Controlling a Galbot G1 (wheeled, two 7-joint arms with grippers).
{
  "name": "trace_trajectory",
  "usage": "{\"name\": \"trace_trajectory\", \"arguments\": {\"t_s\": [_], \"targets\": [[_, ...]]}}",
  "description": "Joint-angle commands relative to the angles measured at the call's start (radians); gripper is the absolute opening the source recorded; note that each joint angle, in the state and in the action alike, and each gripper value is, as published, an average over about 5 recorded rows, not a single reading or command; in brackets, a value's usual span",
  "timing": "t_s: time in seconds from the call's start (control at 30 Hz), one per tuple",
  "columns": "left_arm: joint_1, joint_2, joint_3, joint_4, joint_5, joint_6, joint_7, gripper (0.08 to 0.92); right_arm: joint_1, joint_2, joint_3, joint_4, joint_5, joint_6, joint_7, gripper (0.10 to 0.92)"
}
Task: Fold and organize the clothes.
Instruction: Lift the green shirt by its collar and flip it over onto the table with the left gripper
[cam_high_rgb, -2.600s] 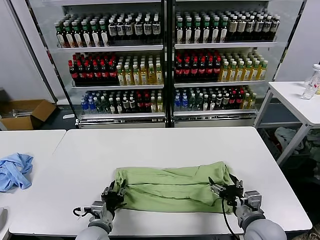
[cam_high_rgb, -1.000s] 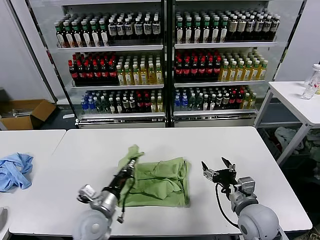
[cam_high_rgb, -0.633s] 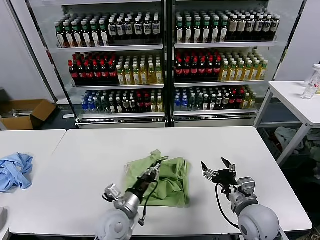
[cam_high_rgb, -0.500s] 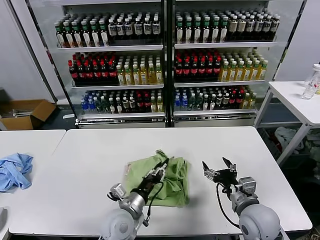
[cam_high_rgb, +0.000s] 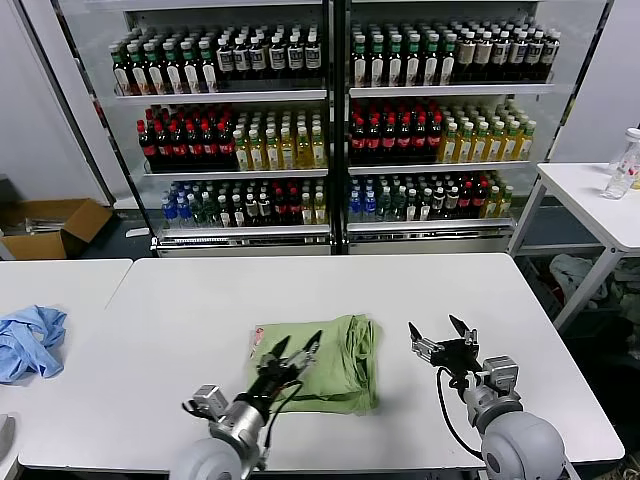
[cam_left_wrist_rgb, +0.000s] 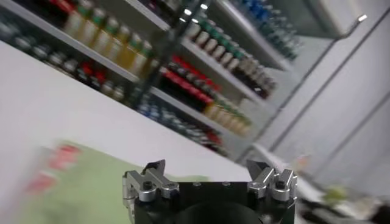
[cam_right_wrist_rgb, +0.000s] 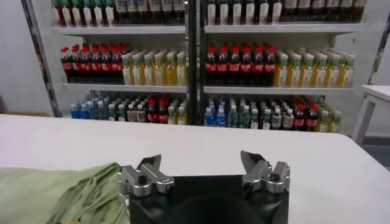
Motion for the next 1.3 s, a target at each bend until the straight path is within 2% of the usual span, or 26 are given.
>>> {"name": "trace_trajectory", "arguments": {"t_s": [0.03,0.37,0.6,0.7,1.3], "targets": [[0.024,0.061,-0.112,0.118,0.252,-0.042,-0.06,0.821,-0.007,0.002,0.01,0.005,-0.001,0.002,-0.001,0.823],[0.012,0.027,-0.038,0.161,0.235,0.086,-0.039,0.823,-0.02,0.013,0.016,0.01,-0.002,0.003,0.0,0.823],[-0.024,0.024,-0.049,0.167,0.054,0.183,-0.024,0.815,-0.03,0.017,0.018,0.017,-0.008,0.006,0.0,0.823],[-0.026,0.023,-0.055,0.159,-0.02,0.198,-0.002,0.758,-0.029,0.019,0.017,0.017,-0.009,0.006,0.0,0.823],[-0.025,0.004,-0.127,0.161,-0.397,0.166,0.058,0.239,-0.032,0.03,0.036,0.016,-0.002,0.01,-0.003,0.823]]}}
